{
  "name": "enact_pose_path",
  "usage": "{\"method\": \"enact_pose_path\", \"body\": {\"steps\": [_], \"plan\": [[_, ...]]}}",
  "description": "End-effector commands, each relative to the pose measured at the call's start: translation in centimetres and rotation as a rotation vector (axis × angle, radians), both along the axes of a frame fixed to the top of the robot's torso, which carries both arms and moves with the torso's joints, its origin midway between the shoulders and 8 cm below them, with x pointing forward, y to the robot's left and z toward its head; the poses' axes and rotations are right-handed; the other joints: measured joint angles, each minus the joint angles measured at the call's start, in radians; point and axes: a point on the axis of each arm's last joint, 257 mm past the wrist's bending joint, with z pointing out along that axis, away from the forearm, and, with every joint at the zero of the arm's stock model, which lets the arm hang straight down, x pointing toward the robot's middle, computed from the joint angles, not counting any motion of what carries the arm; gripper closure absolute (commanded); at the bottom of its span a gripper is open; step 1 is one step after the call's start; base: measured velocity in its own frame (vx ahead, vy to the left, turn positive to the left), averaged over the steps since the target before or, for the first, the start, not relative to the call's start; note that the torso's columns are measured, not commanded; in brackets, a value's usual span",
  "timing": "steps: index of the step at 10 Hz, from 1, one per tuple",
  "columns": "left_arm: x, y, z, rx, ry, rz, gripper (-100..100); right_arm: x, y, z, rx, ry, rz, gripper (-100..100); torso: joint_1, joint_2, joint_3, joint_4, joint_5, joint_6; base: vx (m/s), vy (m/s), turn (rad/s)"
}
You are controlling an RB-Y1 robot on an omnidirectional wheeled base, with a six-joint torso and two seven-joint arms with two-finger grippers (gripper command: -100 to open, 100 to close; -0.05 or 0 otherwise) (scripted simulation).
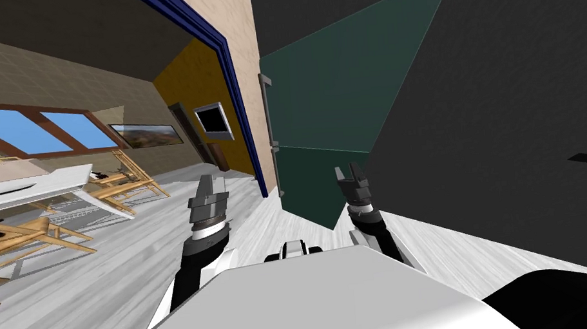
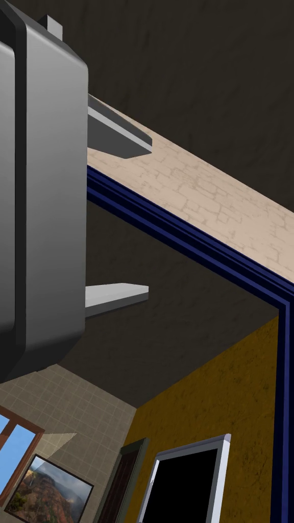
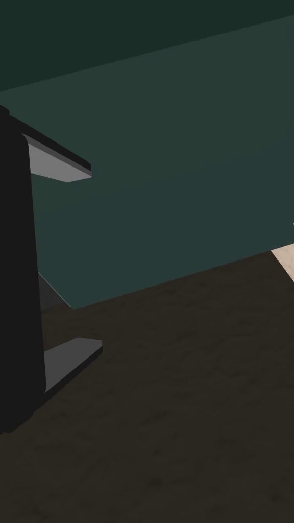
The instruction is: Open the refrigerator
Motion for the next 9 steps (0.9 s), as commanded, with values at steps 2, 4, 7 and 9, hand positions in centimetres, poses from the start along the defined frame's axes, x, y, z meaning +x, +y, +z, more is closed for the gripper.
{"method": "enact_pose_path", "body": {"steps": [2,4,7,9], "plan": [[0.0,0.0,0.0,0.000,0.000,0.000,0,1.1,0.1,-1.7,-0.144,0.041,-0.041,-100,-0.001,0.001,0.000,0.000,0.000,0.000,0.104,0.152,-0.106],[0.0,0.0,0.0,0.000,0.000,0.000,0,2.0,-0.1,-3.1,-0.267,0.067,-0.083,-100,-0.006,0.002,0.001,0.001,-0.002,0.000,0.094,0.125,-0.154],[0.0,0.0,0.0,0.000,0.000,0.000,0,2.9,-0.5,-4.5,-0.414,0.088,-0.124,-100,0.000,0.001,0.001,0.000,0.000,-0.001,0.092,0.186,-0.133],[0.0,0.0,0.0,0.000,0.000,0.000,0,3.3,-0.8,-5.1,-0.491,0.095,-0.147,-100,0.000,0.000,0.000,0.000,0.000,0.000,0.102,0.190,-0.151]]}}
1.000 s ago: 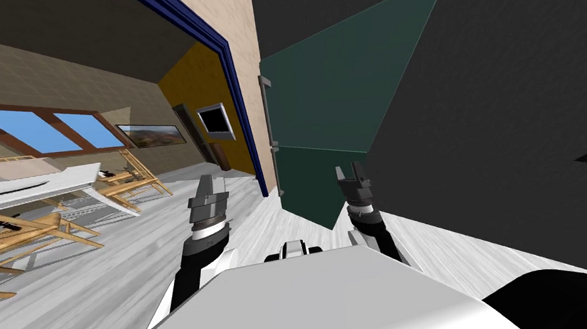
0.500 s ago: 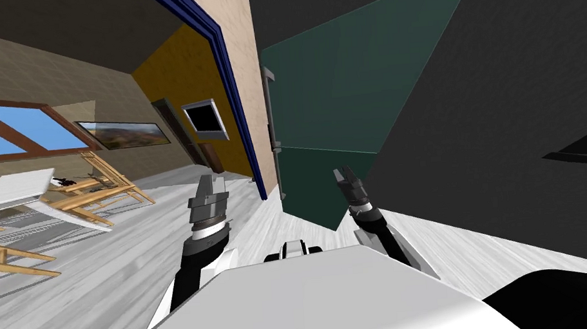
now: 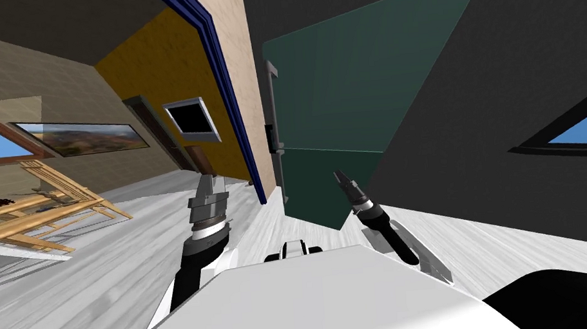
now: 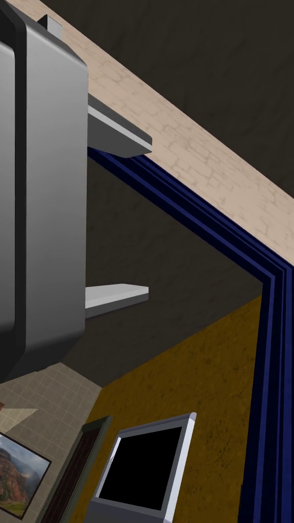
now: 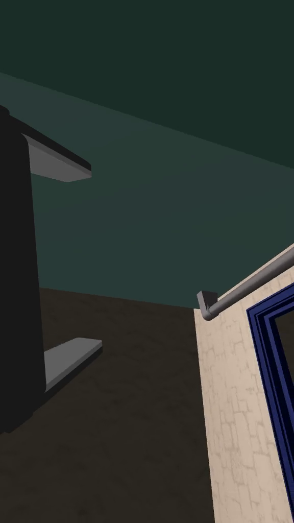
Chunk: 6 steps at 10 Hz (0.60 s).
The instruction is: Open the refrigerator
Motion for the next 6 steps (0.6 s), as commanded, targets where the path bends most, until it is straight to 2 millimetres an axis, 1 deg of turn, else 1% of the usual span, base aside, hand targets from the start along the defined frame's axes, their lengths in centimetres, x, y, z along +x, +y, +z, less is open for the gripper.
{"method": "enact_pose_path", "body": {"steps": [1,2,3,4,5,6], "plan": [[0.0,0.0,0.0,0.000,0.000,0.000,0,0.8,-0.6,-1.0,-0.127,0.011,-0.036,-100,-0.003,0.000,0.000,0.000,-0.001,-0.001,0.082,0.143,-0.133],[0.0,0.0,0.0,0.000,0.000,0.000,0,1.2,-1.2,-1.6,-0.193,0.014,-0.064,-100,-0.004,0.001,0.000,0.000,-0.001,0.000,0.118,0.219,-0.224],[0.0,0.0,0.0,0.000,0.000,0.000,0,1.2,-1.1,-1.7,-0.210,0.016,-0.056,-100,0.001,-0.001,0.000,0.000,0.000,0.000,0.097,0.180,-0.093],[0.0,0.0,0.0,0.000,0.000,0.000,0,1.8,-1.7,-2.2,-0.281,0.018,-0.081,-100,-0.001,0.001,0.000,0.000,0.000,-0.001,0.086,0.141,-0.147],[0.0,0.0,0.0,0.000,0.000,0.000,0,1.8,-1.6,-2.2,-0.288,0.019,-0.078,-100,-0.003,0.001,0.001,0.000,-0.001,0.000,0.071,0.130,-0.075],[0.0,0.0,0.0,0.000,0.000,0.000,0,2.3,-2.3,-2.7,-0.360,0.020,-0.102,-100,-0.003,0.002,0.001,0.001,-0.001,0.000,0.066,0.149,-0.133]]}}
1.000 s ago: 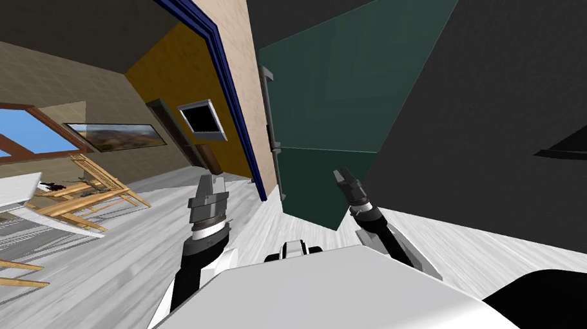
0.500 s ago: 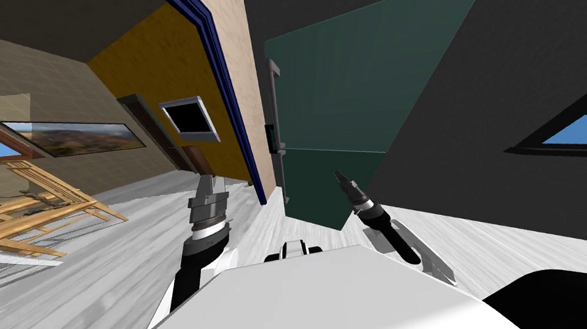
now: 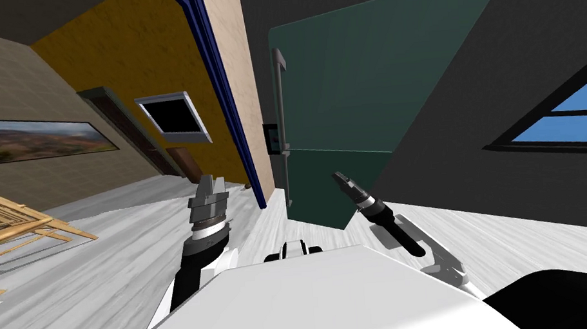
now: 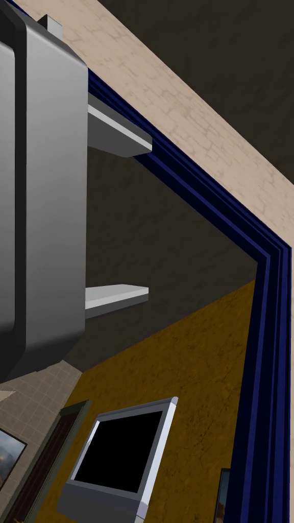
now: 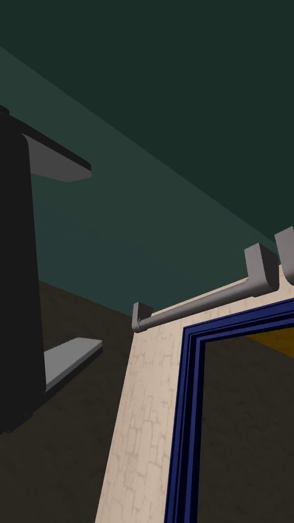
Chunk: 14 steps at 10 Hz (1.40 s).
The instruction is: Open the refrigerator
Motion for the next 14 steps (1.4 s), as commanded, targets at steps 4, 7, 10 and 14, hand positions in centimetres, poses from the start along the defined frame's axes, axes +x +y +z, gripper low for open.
{"method": "enact_pose_path", "body": {"steps": [4,7,10,14], "plan": [[0.0,0.0,0.0,0.000,0.000,0.000,0,1.8,-2.2,-1.3,-0.243,0.001,-0.068,-100,0.001,-0.001,-0.001,0.000,0.000,0.000,0.076,0.198,-0.126],[0.0,0.0,0.0,0.000,0.000,0.000,0,3.0,-4.0,-1.9,-0.388,-0.003,-0.112,-100,0.008,-0.003,-0.001,-0.001,0.002,0.000,0.077,0.200,-0.130],[0.0,0.0,0.0,0.000,0.000,0.000,0,4.4,-6.1,-2.1,-0.521,-0.009,-0.158,-100,-0.001,-0.001,-0.001,0.000,0.000,0.000,0.071,0.156,-0.087],[0.0,0.0,0.0,0.000,0.000,0.000,0,6.5,-9.7,-1.8,-0.692,-0.019,-0.235,-100,0.002,-0.002,-0.001,-0.001,0.001,0.000,0.074,0.244,-0.120]]}}
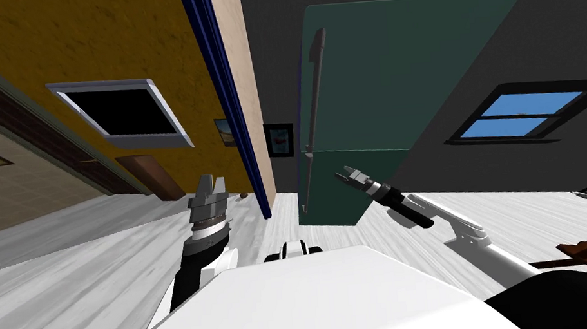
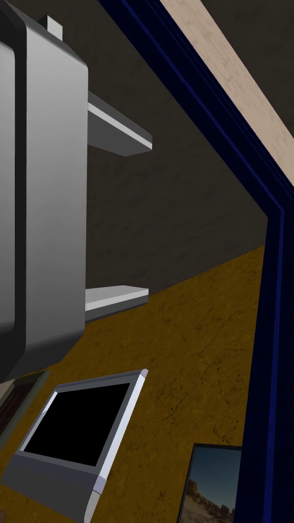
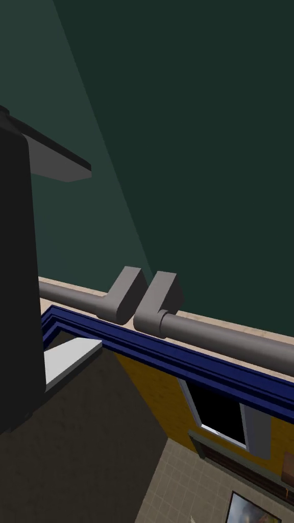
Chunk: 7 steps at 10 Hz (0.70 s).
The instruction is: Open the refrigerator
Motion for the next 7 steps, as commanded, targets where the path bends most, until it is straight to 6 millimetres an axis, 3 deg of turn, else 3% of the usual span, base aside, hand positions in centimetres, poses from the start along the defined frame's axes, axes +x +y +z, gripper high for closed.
{"method": "enact_pose_path", "body": {"steps": [1,2,4,5,7], "plan": [[0.0,0.0,0.0,0.000,0.000,0.000,0,1.8,-3.4,0.5,-0.132,-0.016,-0.067,-100,0.004,0.000,0.000,0.000,0.001,0.000,0.061,0.293,-0.178],[0.0,0.0,0.0,0.000,0.000,0.000,0,1.8,-3.3,0.6,-0.146,-0.015,-0.061,-100,0.003,0.002,0.001,0.000,0.001,0.000,0.038,0.202,-0.036],[0.0,0.0,0.0,0.000,0.000,0.000,0,3.2,-5.8,1.4,-0.237,-0.029,-0.114,-100,-0.001,0.001,0.001,0.000,-0.001,0.000,0.073,0.227,-0.090],[0.0,0.0,0.0,0.000,0.000,0.000,0,3.2,-5.8,1.5,-0.247,-0.029,-0.110,-100,0.000,0.000,0.000,0.000,0.000,0.000,0.064,0.154,-0.052],[0.0,0.0,0.0,0.000,0.000,0.000,0,4.4,-8.1,2.8,-0.338,-0.045,-0.158,-100,-0.001,0.002,0.001,0.000,0.000,0.000,0.054,0.203,-0.083]]}}
